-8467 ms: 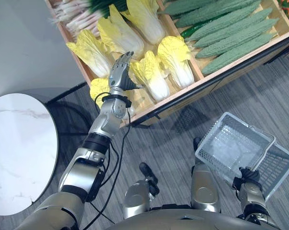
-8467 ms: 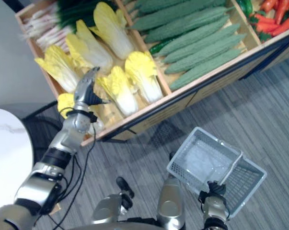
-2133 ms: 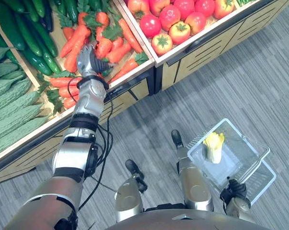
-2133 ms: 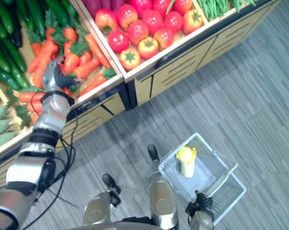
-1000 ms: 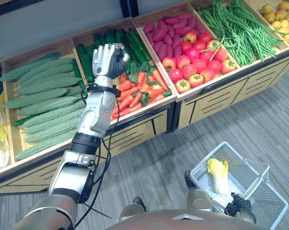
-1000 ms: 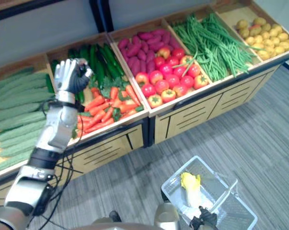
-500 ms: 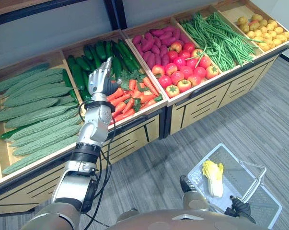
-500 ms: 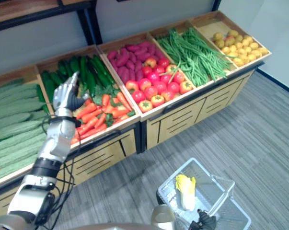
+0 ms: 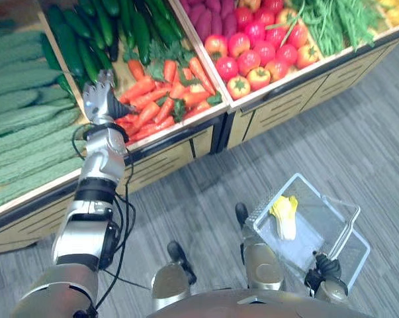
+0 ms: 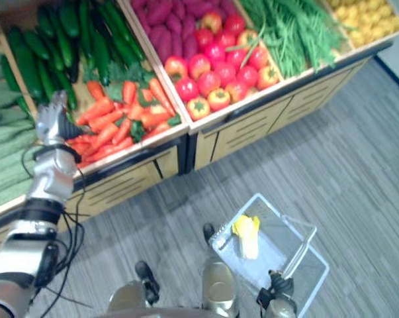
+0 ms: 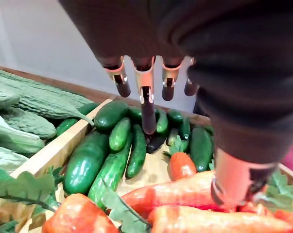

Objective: Pick vegetable in the basket

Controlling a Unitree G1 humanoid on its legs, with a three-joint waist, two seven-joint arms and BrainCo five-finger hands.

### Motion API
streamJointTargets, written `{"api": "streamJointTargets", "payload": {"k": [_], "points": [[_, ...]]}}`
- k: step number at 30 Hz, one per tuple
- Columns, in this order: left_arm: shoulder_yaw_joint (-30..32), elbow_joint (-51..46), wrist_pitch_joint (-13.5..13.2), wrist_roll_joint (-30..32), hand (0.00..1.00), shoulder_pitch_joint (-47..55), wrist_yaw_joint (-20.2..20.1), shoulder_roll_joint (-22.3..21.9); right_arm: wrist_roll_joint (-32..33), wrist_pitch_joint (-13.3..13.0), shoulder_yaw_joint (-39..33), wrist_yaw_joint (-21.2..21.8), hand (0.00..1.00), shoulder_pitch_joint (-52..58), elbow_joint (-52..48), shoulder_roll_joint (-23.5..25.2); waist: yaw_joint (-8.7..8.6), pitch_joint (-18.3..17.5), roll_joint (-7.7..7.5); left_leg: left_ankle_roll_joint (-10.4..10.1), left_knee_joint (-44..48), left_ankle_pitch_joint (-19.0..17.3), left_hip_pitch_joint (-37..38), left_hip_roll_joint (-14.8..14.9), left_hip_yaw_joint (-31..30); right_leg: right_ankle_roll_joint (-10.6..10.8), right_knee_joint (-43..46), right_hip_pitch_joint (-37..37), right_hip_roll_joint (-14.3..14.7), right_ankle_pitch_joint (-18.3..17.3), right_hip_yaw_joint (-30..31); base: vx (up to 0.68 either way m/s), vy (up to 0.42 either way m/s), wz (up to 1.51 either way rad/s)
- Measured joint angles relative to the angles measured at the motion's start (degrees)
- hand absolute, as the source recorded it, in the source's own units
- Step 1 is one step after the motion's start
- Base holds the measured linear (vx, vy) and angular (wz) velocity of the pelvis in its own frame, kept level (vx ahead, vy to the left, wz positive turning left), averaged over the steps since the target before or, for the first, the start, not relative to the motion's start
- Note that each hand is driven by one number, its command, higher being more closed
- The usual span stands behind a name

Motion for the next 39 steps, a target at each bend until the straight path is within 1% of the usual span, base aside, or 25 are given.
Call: {"api": "streamJointTargets", "payload": {"k": [3,5,6,10,11,13,15,18,20,22,23,24,25,26,27,29,33,34,37,39], "points": [[-1.5,2.6,-0.3,-1.4,0.00,-3.3,0.1,0.9,0.6,-1.0,1.1,-0.2,1.00,-0.2,-2.6,0.0,-0.45,3.0,-0.11,0.2,2.2,-0.6,-3.4,0.9,-0.2,0.2,-0.1,-2.4,0.2,1.0,0.1,-0.04,-0.048,0.04],[-1.7,2.6,-0.7,-1.8,0.00,-5.8,2.0,2.2,1.2,-1.6,1.9,-0.7,1.00,-0.2,-3.8,0.0,-0.83,3.9,-0.08,0.2,3.4,-0.8,-5.9,1.7,-0.4,1.0,-0.4,-4.3,0.5,1.9,0.1,-0.05,-0.063,0.03],[-2.4,3.4,-0.9,-1.8,1.00,-8.1,2.0,3.2,1.3,-1.9,2.4,-1.0,1.00,-0.2,-4.5,0.0,-0.80,4.5,-0.06,0.2,4.1,-1.0,-7.0,2.1,-0.5,1.1,-0.8,-4.8,0.7,2.5,0.1,-0.04,-0.067,0.01],[-3.2,3.1,-1.3,-1.8,1.00,-10.5,2.2,4.5,2.3,-2.4,4.3,-1.5,1.00,-0.2,-6.9,-0.1,-0.62,4.7,0.00,-0.2,5.9,-2.1,-10.2,4.0,0.0,1.1,-0.9,-7.6,1.9,3.4,0.7,-0.05,-0.070,-0.10],[-3.3,2.9,-1.4,-1.6,1.00,-11.1,2.2,4.5,2.4,-2.5,4.5,-1.5,1.00,-0.2,-7.4,-0.1,-0.35,4.7,0.02,-0.2,6.0,-2.1,-10.5,4.3,0.2,1.1,-0.9,-8.1,2.0,3.5,0.9,-0.02,-0.054,-0.17],[-4.5,3.1,-1.6,-0.9,1.00,-12.4,1.5,4.4,2.6,-2.7,5.8,-1.5,1.00,-0.2,-8.8,-0.1,0.48,4.7,0.09,-0.6,6.0,-2.0,-10.3,5.9,1.0,1.4,-1.0,-8.3,3.5,4.6,1.4,-0.02,-0.077,-0.25],[-6.0,2.8,-2.1,0.4,1.00,-12.7,1.1,3.8,3.1,-2.7,6.4,-1.2,1.00,-0.2,-9.8,-0.1,0.74,4.7,0.27,-1.1,5.8,-1.9,-10.0,6.8,1.3,1.8,-1.0,-8.3,4.4,5.1,1.3,-0.02,-0.077,-0.12],[-9.4,2.6,-2.6,2.9,1.00,-13.4,-0.2,3.2,3.4,-2.7,6.4,-1.1,1.00,-0.2,-11.6,-0.1,1.07,4.6,0.43,-1.3,5.7,-1.4,-9.8,7.4,1.4,1.8,-1.1,-8.1,4.8,5.1,1.2,-0.03,-0.073,-0.02],[-9.7,2.6,-2.5,3.1,1.00,-13.3,-0.8,2.9,3.4,-2.7,6.4,-0.8,1.00,-0.1,-12.0,-0.1,0.98,4.5,0.56,-1.3,5.7,-1.3,-8.7,7.6,1.4,1.8,-1.5,-6.8,4.9,5.1,0.8,-0.03,-0.058,0.00],[-9.7,2.6,-2.5,3.4,1.00,-12.7,-2.3,2.8,3.4,-2.7,6.4,-0.4,1.00,0.6,-12.2,-0.1,1.09,4.0,1.46,-1.1,5.4,-1.0,-6.9,7.8,1.1,1.8,-2.1,-4.5,5.0,5.0,-0.1,-0.02,-0.036,0.05],[-9.6,2.3,-2.5,3.4,1.00,-11.7,-2.7,2.8,3.4,-2.7,6.4,-0.1,1.00,1.4,-12.2,-0.1,1.11,3.6,2.23,-1.3,5.1,-0.8,-5.4,7.7,0.9,1.0,-2.1,-2.9,5.0,4.5,-0.5,-0.01,-0.021,0.11],[-9.4,1.9,-2.4,3.4,1.00,-10.8,-2.8,2.8,3.4,-2.7,6.4,0.0,1.00,2.5,-12.1,-0.1,1.21,3.0,2.97,-1.5,4.5,-0.6,-3.9,7.4,0.8,-0.4,-2.1,-1.4,4.8,3.5,-1.0,0.00,-0.016,0.14],[-9.3,1.8,-2.4,3.4,1.00,-10.4,-2.7,2.9,3.4,-2.7,6.3,0.1,1.00,3.1,-11.9,-0.1,1.27,2.4,3.40,-1.5,4.3,-0.6,-3.4,7.0,0.4,-1.3,-2.1,-0.9,4.6,2.9,-1.4,0.01,-0.026,0.16],[-8.6,1.1,-2.3,3.4,1.00,-9.1,-2.7,3.9,3.4,-2.7,6.1,0.1,1.00,3.3,-10.9,-0.3,1.23,1.2,4.14,-1.4,3.4,-0.5,-2.5,6.6,0.0,-2.1,-2.1,-0.1,4.4,2.4,-1.7,0.01,-0.026,0.10],[-8.2,0.8,-2.3,3.5,1.00,-8.7,-2.7,4.5,3.4,-2.7,6.1,0.1,1.00,3.3,-10.3,-0.4,1.27,0.7,4.41,-1.7,3.1,-0.2,-1.9,6.5,0.0,-2.2,-2.1,0.4,4.4,2.2,-1.8,0.02,-0.027,0.05],[-6.7,-0.1,-1.5,4.4,1.00,-7.3,-2.4,7.8,3.3,-2.6,6.0,0.6,1.00,3.3,-8.0,-0.6,1.28,-1.4,5.35,-2.1,0.9,0.8,1.5,5.4,0.0,-2.3,-2.1,2.8,4.4,1.4,-2.0,0.03,-0.010,0.01],[-5.4,-1.4,-0.7,5.6,1.00,-7.1,-1.5,12.0,3.3,-2.0,4.9,1.4,1.00,4.4,-5.1,-0.6,0.98,-5.2,5.75,-2.1,-2.0,1.4,6.0,4.2,-0.3,-2.7,-2.1,6.5,3.9,0.3,-2.8,0.03,0.003,0.06],[-5.4,-1.9,-0.5,5.7,1.00,-7.1,-1.2,12.6,3.3,-1.9,4.5,1.5,1.00,4.5,-4.8,-0.6,0.95,-5.6,5.71,-2.0,-2.4,1.4,6.6,3.9,-0.4,-2.7,-2.1,7.0,3.8,0.2,-2.9,0.03,0.018,0.12],[-3.3,-5.1,0.0,5.7,1.00,-6.0,-0.9,13.2,3.3,-1.2,3.3,1.8,1.00,5.0,-3.1,-0.6,0.90,-8.3,5.43,-1.8,-3.7,1.4,8.6,2.5,-0.6,-2.3,-2.2,8.8,2.8,-0.5,-3.1,0.02,0.050,0.06],[-2.1,-9.3,0.2,5.7,1.00,-2.9,-0.2,13.0,3.3,-0.3,3.3,2.3,1.00,5.1,-2.9,-0.5,0.83,-9.6,5.29,-1.6,-4.6,1.5,10.4,1.5,-0.6,-2.1,-2.2,10.1,2.1,-0.7,-3.1,0.02,0.058,0.02]]}}
